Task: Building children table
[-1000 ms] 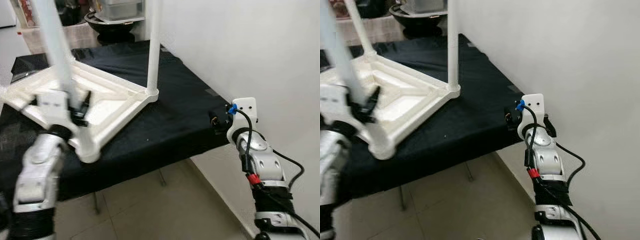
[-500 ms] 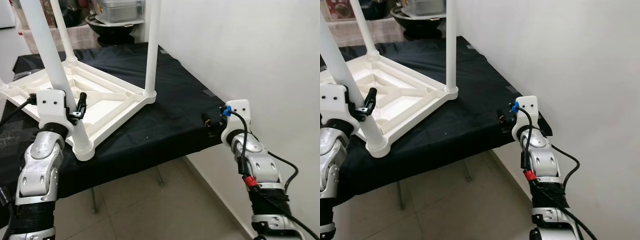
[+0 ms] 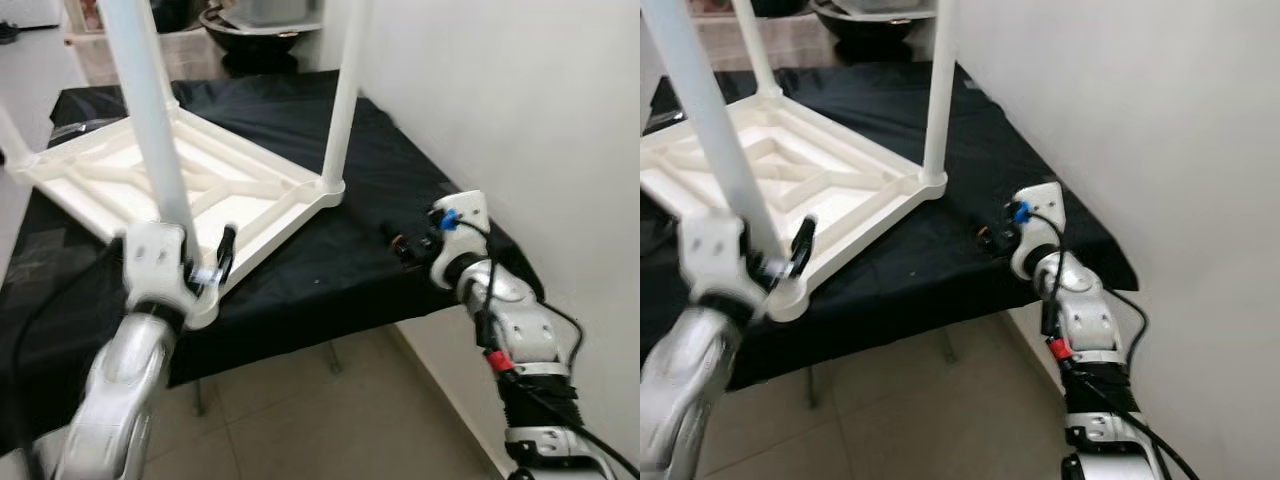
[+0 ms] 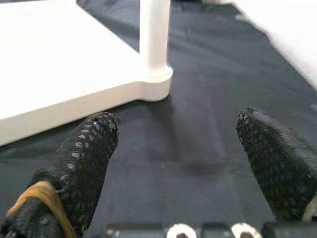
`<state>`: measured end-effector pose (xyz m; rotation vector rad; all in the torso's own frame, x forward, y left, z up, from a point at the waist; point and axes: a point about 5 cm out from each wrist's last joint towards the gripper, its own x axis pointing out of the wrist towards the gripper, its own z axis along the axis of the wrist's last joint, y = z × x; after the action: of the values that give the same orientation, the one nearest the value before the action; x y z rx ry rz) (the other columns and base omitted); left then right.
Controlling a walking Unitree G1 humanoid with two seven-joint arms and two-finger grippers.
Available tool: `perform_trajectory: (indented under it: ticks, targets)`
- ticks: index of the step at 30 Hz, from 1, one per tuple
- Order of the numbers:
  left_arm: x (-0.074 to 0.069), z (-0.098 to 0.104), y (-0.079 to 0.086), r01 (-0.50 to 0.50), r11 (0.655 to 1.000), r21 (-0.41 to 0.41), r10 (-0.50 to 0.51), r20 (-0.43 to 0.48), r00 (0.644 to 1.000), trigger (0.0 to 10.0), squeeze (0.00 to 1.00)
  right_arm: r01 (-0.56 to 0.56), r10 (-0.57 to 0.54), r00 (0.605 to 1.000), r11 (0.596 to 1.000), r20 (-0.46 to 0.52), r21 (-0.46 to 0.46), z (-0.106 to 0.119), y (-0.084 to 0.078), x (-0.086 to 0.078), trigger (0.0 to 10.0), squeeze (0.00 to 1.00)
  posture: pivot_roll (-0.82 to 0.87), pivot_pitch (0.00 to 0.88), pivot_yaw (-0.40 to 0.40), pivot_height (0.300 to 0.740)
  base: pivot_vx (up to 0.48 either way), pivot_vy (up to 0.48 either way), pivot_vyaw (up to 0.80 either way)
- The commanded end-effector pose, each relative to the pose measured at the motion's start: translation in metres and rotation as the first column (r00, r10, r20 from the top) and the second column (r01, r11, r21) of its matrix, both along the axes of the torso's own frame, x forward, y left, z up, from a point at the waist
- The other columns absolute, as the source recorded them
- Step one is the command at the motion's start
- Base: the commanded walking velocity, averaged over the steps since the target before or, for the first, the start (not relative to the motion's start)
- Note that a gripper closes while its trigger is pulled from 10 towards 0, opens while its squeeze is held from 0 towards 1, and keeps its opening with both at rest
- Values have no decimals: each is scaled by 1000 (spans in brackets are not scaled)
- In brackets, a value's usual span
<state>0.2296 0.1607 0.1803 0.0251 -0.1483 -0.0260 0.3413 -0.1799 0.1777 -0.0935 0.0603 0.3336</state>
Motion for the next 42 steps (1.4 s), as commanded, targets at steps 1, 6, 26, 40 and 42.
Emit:
perform_trajectory:
  ticks: [1,6,26,40,42]
  targets:
    - [-9,-4,-6,-14,1000,12,15,-29,999,10000,1000,-52,52,998,998,-22,20,-10,9,-6,10000,0,8,77,-73,740,0,0,0]
    - [-29,-12,22,-181,977,109,188,-55,981,10000,0,-138,143,988,986,-55,93,-27,30,-22,10000,0,12,73,-68,740,0,0,0]
    - [-76,-38,-49,371,923,-99,-383,-284,879,10000,0,-212,215,975,975,-47,59,-32,29,-26,10000,0,14,83,-74,740,0,0,640]
    - [-30,-34,-58,373,927,-38,-372,-222,901,10000,0,-82,82,996,997,-31,-2,-36,20,-22,10000,0,-17,78,-67,740,0,-329,391]
    - [-29,-34,-58,373,927,-42,-373,-223,901,10000,0,-90,91,995,996,-34,14,-36,21,-23,10000,0,-16,78,-67,740,0,-461,0]
